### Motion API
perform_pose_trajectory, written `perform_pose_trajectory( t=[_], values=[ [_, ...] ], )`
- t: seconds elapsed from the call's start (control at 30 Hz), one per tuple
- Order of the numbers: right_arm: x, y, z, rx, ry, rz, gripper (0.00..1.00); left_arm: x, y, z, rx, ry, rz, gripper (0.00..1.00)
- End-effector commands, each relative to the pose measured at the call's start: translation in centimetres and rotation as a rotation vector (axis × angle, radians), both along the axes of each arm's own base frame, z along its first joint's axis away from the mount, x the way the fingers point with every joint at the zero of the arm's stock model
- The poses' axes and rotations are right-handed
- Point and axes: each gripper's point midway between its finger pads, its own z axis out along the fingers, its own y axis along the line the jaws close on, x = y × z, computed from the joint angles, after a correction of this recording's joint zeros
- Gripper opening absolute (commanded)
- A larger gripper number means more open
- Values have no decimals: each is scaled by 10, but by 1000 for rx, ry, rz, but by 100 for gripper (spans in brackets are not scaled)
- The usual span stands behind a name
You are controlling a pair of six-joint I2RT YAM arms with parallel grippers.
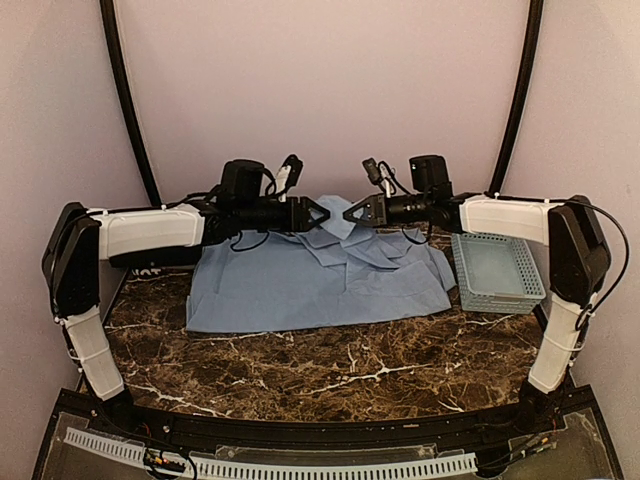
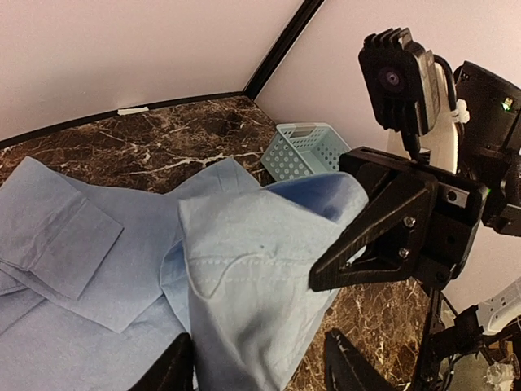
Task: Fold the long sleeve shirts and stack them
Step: Pass from the right arm to the left, then pass from the left arm to the right
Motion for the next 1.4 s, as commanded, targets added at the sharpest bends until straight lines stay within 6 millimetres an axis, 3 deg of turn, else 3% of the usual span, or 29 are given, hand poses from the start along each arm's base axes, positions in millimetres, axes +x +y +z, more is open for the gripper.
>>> perform_pose_trajectory(
  t=[0.0, 0.2, 0.23, 0.37, 0.43, 0.57, 0.67, 0.83, 0.97, 1.1, 1.23, 1.27, 1.3, 1.33, 1.37],
  values=[
    [-9, 3, 20, 42, -47, 22, 0, 3, -10, 23, -47, -48, -47, 42],
    [-11, -1, 18, 29, -55, 2, 0, 3, -13, 27, -55, -43, -65, 3],
    [-9, -4, 17, 10, -57, -16, 7, 3, -12, 31, -57, -48, -62, 0],
    [1, -30, 3, -120, -55, -164, 39, 14, -7, 57, -75, -56, -27, 0],
    [2, -51, -6, -170, -43, -251, 49, 22, -6, 85, -113, -75, -5, 0],
    [-6, -89, -19, -258, -33, -390, 62, 35, -5, 121, -209, -58, 24, 0],
    [-20, -102, -33, -289, -21, -422, 65, 42, -9, 139, -316, 1, 27, 0],
    [-40, -106, -66, -290, 36, -397, 63, 43, -18, 155, -445, 74, -30, 0],
    [-50, -104, -90, -276, 77, -376, 60, 43, -24, 151, -479, 125, -57, 0],
    [-47, -110, -109, -317, 88, -412, 60, 41, -26, 145, -490, 172, -71, 0],
    [-45, -115, -108, -346, 52, -435, 63, 38, -23, 140, -490, 226, -52, 0],
    [-45, -115, -105, -349, 36, -435, 64, 38, -22, 131, -487, 253, -41, 0],
    [-45, -114, -99, -346, 14, -434, 65, 35, -19, 137, -519, 268, -31, 0],
    [-45, -112, -92, -335, -13, -433, 66, 35, -17, 124, -522, 301, -13, 0],
    [-45, -108, -82, -312, -39, -426, 67, 31, -14, 133, -568, 313, -13, 0]
  ],
)
